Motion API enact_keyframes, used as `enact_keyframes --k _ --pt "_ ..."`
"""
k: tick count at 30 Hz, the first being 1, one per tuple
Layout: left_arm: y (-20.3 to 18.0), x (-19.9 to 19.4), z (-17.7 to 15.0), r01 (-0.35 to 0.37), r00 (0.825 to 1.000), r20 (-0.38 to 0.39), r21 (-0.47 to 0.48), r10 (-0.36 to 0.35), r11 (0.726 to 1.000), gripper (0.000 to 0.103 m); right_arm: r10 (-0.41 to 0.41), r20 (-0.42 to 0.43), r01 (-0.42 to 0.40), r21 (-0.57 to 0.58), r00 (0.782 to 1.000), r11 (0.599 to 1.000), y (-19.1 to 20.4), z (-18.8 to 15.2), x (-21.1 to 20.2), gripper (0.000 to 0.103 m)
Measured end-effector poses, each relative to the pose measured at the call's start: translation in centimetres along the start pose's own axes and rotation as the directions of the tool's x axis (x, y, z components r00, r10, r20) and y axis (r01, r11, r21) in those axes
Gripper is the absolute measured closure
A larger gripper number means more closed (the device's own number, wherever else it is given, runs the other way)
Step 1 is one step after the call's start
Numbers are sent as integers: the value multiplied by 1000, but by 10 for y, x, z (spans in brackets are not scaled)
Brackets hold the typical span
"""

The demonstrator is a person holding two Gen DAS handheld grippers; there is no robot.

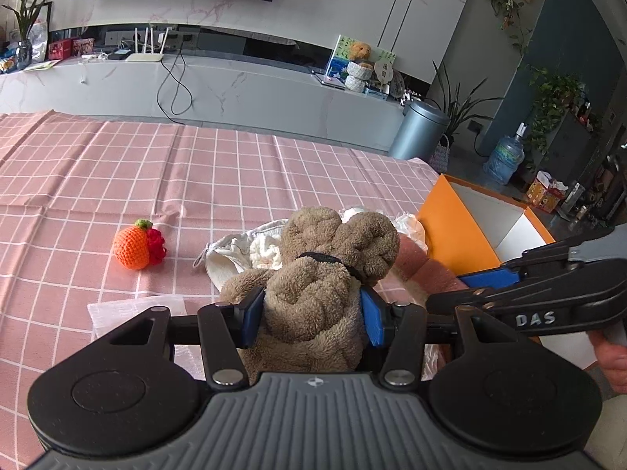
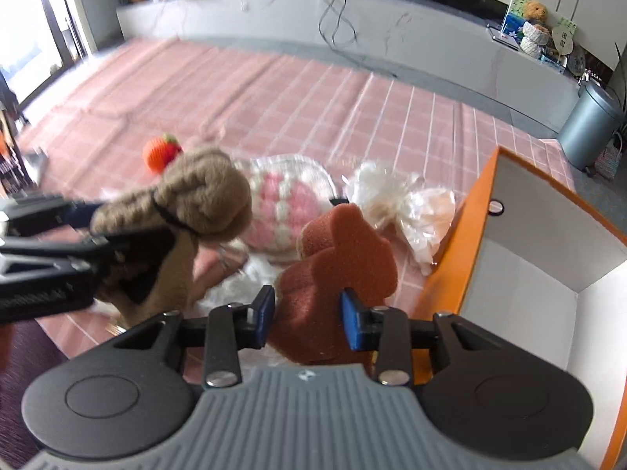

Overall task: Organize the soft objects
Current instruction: 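Carry the plush bear and red sponge over the orange box with both grippers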

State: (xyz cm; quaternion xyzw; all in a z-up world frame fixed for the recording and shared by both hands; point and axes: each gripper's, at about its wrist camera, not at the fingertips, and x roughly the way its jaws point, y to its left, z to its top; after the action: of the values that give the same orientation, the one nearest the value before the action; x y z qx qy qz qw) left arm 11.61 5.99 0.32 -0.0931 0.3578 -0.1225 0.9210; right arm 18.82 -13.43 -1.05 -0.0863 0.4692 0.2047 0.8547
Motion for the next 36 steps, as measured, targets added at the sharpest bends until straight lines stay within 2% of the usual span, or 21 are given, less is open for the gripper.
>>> enact_keyframes --k 9,15,20,24,30,33,36 --pt "-18 -29 5 -31 998 53 24 30 999 45 46 155 -52 34 987 998 1 -3 -53 67" --pt "-32 -44 6 -22 997 80 45 18 999 45 123 225 -148 98 967 984 -7 -10 -82 67" --pt "-50 -54 11 -1 995 100 70 -6 998 45 103 279 -137 108 955 985 -14 -23 -110 67" --pt "-71 -54 17 31 994 106 108 -42 994 45 55 310 -97 123 949 988 -28 -38 -132 67" --pt "-124 -37 23 122 990 52 203 -135 972 45 -40 303 -8 155 952 988 -60 -68 -152 67" --pt "-152 -17 22 183 983 -11 230 -185 956 45 -74 285 27 164 956 986 -76 -84 -157 67" --pt "-176 7 19 220 975 -89 254 -204 942 45 -100 253 58 166 962 984 -90 -101 -159 67"
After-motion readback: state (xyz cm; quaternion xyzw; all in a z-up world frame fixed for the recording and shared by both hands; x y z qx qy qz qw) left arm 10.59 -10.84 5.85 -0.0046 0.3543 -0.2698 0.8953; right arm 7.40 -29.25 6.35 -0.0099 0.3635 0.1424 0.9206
